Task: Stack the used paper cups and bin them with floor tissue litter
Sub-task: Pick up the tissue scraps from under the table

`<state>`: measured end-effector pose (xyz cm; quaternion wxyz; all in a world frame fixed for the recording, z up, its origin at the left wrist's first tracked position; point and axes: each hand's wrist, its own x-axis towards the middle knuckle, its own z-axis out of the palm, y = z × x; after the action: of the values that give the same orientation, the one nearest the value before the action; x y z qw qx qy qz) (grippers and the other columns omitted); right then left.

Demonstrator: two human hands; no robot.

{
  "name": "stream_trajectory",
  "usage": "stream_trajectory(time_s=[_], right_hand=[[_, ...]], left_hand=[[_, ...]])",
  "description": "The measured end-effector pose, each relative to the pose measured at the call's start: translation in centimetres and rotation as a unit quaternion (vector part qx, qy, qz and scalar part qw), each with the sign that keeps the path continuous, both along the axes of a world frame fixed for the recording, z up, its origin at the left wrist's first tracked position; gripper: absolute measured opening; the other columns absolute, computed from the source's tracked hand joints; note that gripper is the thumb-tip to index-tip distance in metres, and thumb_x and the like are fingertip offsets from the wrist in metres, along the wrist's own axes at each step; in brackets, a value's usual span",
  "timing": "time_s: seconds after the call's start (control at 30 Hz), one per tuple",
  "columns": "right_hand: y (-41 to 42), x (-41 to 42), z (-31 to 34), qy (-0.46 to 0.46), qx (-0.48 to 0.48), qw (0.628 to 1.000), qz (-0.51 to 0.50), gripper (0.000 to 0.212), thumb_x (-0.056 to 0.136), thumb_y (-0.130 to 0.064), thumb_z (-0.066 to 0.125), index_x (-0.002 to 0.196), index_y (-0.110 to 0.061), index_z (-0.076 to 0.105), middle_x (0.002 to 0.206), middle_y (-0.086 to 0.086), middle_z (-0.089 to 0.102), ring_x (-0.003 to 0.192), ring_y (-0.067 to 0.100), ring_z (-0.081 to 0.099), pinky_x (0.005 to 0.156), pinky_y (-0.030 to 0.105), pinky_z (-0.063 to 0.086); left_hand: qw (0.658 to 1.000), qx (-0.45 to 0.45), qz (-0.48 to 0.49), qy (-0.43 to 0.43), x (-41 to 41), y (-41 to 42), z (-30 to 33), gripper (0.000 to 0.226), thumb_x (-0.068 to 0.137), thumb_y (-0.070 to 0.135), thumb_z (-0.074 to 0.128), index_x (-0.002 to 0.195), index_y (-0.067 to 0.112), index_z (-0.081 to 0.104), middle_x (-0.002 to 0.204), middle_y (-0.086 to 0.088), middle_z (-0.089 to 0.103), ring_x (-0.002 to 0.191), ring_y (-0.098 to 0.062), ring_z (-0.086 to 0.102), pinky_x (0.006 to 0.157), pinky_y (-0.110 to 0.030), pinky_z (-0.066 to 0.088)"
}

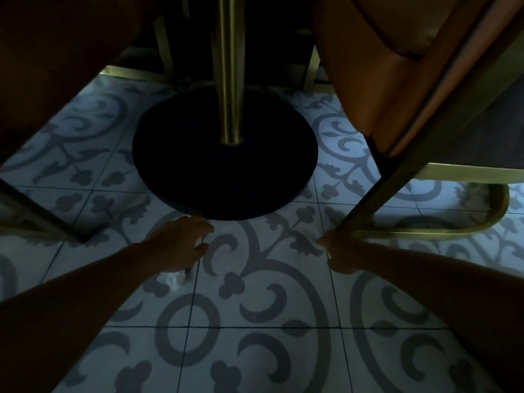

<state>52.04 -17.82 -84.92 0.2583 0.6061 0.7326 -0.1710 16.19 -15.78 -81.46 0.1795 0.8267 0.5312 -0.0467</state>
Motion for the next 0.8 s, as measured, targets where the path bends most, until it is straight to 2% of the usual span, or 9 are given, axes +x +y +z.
stream_trajectory(time_s=[0.13,0.2,0.37,0.47,0.53,0.6,0.67,0.73,0.8], right_hand=[[-0.4,0.1,-0.7,-0.014,0.008,1.0,-0.003,0.028,0.092,-0.024,0.049,0.114,-0.008,0.055,0.115,0.012,0.06,0.098,0.022,0.061,0.088,0.034,0.053],[-0.3,0.2,-0.8,-0.021,0.01,1.0,-0.006,0.027,0.093,-0.024,0.047,0.11,-0.006,0.058,0.11,0.012,0.063,0.095,0.021,0.063,0.087,0.031,0.053],[0.3,0.5,-0.5,0.011,0.052,0.999,-0.008,0.039,0.088,-0.024,0.056,0.122,-0.007,0.05,0.122,0.012,0.053,0.105,0.024,0.057,0.092,0.035,0.051],[0.4,-0.2,0.3,0.072,0.085,0.994,-0.02,0.045,0.081,-0.017,0.067,0.123,-0.01,0.052,0.122,0.008,0.051,0.108,0.023,0.055,0.091,0.033,0.049],[0.6,-0.5,0.8,0.119,0.107,0.986,-0.039,0.044,0.076,-0.01,0.071,0.117,-0.012,0.055,0.112,0.004,0.051,0.1,0.018,0.054,0.08,0.027,0.047],[0.8,-1.0,1.3,0.152,0.129,0.978,-0.053,0.04,0.074,-0.001,0.07,0.11,-0.015,0.056,0.1,-0.003,0.045,0.087,0.008,0.048,0.069,0.017,0.039],[1.0,-1.5,1.7,0.171,0.142,0.972,-0.074,0.039,0.074,0.005,0.067,0.105,-0.017,0.057,0.097,-0.005,0.044,0.081,0.006,0.045,0.061,0.015,0.036],[1.2,-1.9,1.8,0.198,0.147,0.965,-0.089,0.039,0.073,0.008,0.066,0.101,-0.019,0.058,0.095,-0.004,0.047,0.085,0.01,0.05,0.061,0.015,0.037],[1.3,-2.1,1.9,0.23,0.146,0.957,-0.097,0.039,0.074,0.009,0.064,0.101,-0.019,0.058,0.099,0.0,0.053,0.093,0.016,0.055,0.07,0.017,0.042]], left_hand=[[0.998,-0.017,0.013,0.063,-2.4,-0.8,-1.0,0.05,0.094,0.038,0.05,0.141,0.024,0.044,0.138,0.001,0.05,0.124,-0.021,0.05,0.101,-0.035,0.043],[0.996,-0.019,0.019,0.086,-3.4,-1.0,-1.3,0.05,0.094,0.04,0.048,0.141,0.025,0.043,0.138,0.001,0.05,0.124,-0.021,0.051,0.1,-0.037,0.044],[0.994,-0.042,0.066,0.08,-4.8,-1.1,-1.3,0.048,0.095,0.041,0.046,0.141,0.025,0.043,0.139,-0.001,0.049,0.122,-0.023,0.053,0.1,-0.039,0.045],[0.995,-0.049,0.06,0.07,-4.9,-1.6,-1.7,0.051,0.094,0.042,0.05,0.141,0.023,0.043,0.14,-0.002,0.049,0.123,-0.023,0.052,0.1,-0.038,0.045],[0.995,-0.057,0.052,0.067,-4.7,-1.9,-2.1,0.053,0.093,0.041,0.053,0.142,0.022,0.043,0.142,-0.002,0.049,0.124,-0.023,0.052,0.1,-0.037,0.045],[0.995,-0.061,0.045,0.057,-4.5,-2.1,-2.6,0.057,0.089,0.042,0.058,0.141,0.023,0.044,0.142,-0.002,0.05,0.124,-0.023,0.053,0.1,-0.037,0.046],[0.996,-0.069,0.035,0.046,-4.4,-2.3,-3.0,0.061,0.084,0.044,0.065,0.138,0.024,0.046,0.138,0.0,0.051,0.121,-0.022,0.055,0.098,-0.034,0.046],[0.996,-0.081,0.017,0.046,-4.3,-2.8,-3.2,0.062,0.08,0.042,0.071,0.135,0.024,0.048,0.132,0.002,0.053,0.116,-0.02,0.056,0.093,-0.029,0.047],[0.995,-0.088,-0.009,0.046,-4.2,-3.2,-3.7,0.062,0.077,0.039,0.074,0.132,0.023,0.05,0.128,0.002,0.054,0.113,-0.019,0.057,0.093,-0.028,0.047]])
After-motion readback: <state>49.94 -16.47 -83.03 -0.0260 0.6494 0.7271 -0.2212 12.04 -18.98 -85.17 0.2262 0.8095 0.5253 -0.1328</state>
